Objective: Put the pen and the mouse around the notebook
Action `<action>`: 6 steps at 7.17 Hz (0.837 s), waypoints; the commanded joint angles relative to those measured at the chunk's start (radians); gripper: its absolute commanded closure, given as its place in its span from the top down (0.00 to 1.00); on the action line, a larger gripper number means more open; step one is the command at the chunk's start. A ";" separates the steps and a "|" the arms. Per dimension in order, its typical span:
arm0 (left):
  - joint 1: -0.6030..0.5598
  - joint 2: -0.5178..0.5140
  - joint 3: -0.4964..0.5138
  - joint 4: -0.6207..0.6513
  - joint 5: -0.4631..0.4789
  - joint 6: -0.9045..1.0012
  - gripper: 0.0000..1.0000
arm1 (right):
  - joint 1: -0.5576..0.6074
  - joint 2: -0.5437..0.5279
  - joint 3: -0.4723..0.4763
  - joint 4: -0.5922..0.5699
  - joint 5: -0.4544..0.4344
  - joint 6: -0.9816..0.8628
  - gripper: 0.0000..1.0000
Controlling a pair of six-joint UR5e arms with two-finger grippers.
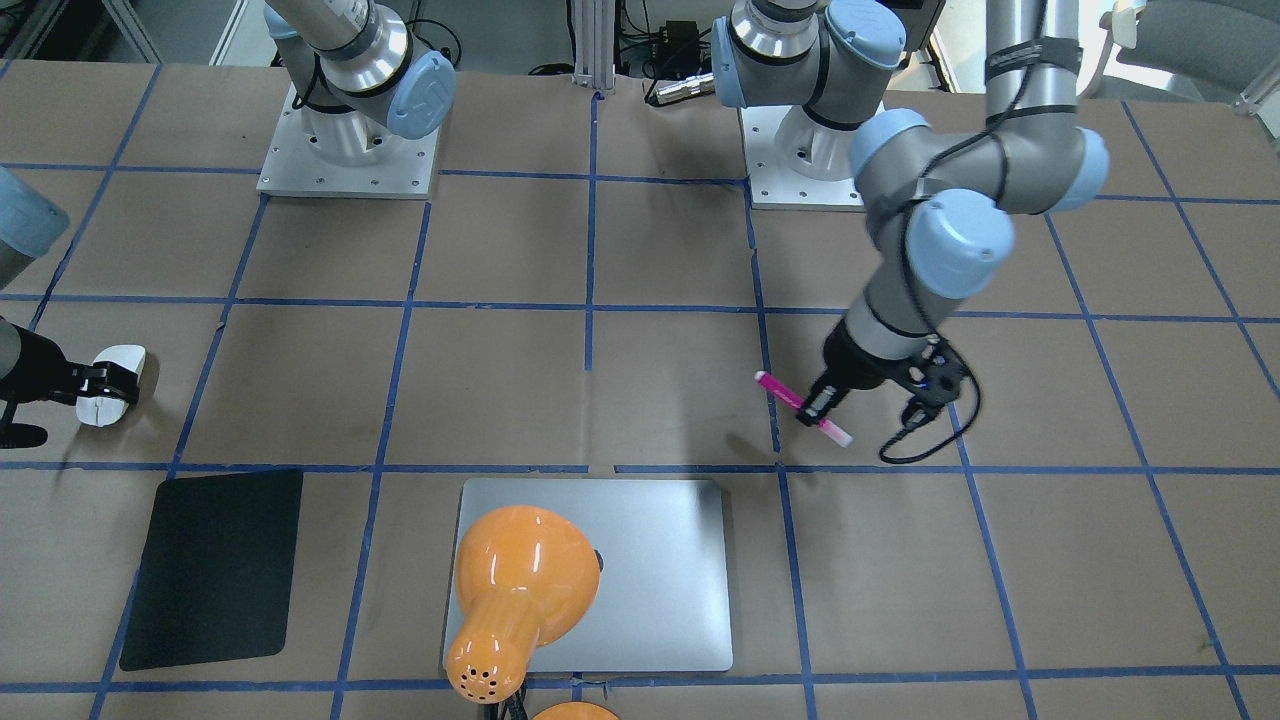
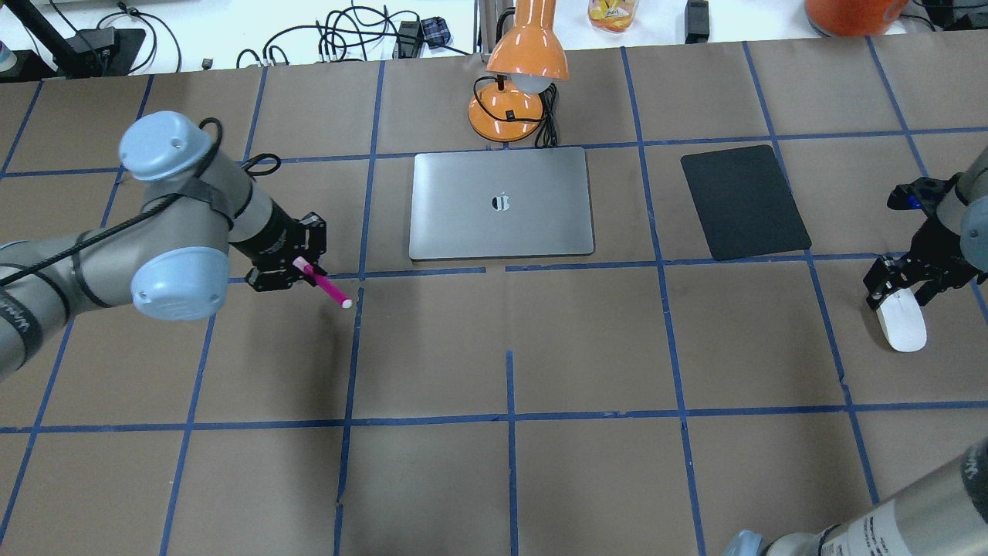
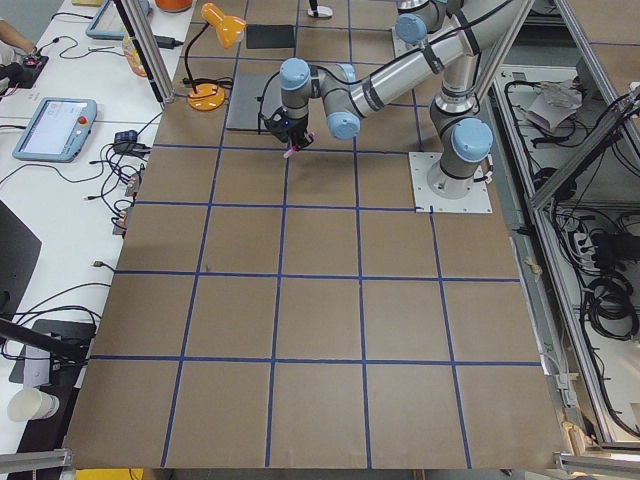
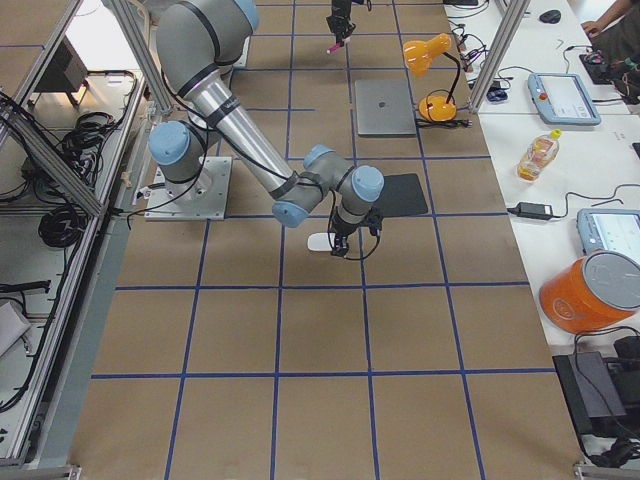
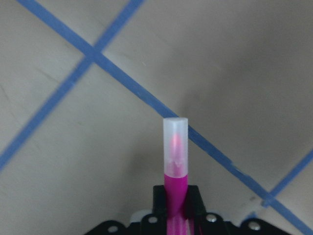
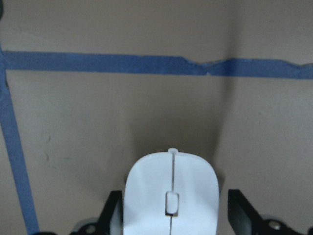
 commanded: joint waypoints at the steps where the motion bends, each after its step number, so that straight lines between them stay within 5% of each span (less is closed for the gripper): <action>1: -0.309 -0.059 0.009 0.034 0.051 -0.506 0.00 | -0.003 -0.004 -0.001 0.009 -0.001 0.006 0.68; 4: -0.445 -0.150 0.020 0.051 0.044 -0.929 0.00 | 0.007 -0.030 -0.031 0.015 0.005 0.008 0.68; 6: -0.475 -0.194 0.093 0.055 0.048 -0.958 0.00 | 0.026 -0.036 -0.073 0.022 0.022 0.013 0.68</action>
